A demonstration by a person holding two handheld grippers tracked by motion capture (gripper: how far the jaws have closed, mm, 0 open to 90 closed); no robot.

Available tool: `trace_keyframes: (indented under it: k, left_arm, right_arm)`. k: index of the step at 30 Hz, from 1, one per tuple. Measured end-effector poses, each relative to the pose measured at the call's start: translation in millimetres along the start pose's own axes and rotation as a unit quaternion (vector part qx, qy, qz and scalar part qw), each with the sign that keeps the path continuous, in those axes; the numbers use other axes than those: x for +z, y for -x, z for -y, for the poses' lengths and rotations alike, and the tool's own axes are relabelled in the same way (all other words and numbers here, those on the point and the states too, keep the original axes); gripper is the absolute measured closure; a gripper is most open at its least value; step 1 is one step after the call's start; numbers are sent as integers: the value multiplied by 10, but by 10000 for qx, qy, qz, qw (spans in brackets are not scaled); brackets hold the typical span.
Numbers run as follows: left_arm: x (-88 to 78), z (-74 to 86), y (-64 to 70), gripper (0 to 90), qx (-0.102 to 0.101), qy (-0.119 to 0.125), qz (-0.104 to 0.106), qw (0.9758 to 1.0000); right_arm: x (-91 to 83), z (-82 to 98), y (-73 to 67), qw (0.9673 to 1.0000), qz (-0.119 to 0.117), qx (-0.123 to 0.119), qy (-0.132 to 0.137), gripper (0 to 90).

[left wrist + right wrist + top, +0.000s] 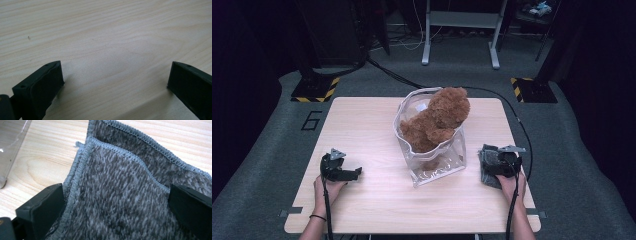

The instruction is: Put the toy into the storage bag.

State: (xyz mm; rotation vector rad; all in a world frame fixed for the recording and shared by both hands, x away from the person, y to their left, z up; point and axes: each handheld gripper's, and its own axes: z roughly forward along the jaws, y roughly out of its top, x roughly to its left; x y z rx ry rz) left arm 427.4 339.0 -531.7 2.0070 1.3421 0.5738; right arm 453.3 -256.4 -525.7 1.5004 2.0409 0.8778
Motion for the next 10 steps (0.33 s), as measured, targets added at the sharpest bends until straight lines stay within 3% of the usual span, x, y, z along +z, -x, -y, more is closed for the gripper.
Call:
trace_keyframes:
  k: [10]
  left_arm:
    - [9,-2,9,0,-79,38,-41,10000]
  right_arm:
    - [-5,8,-1,10000,-3,2,11,3]
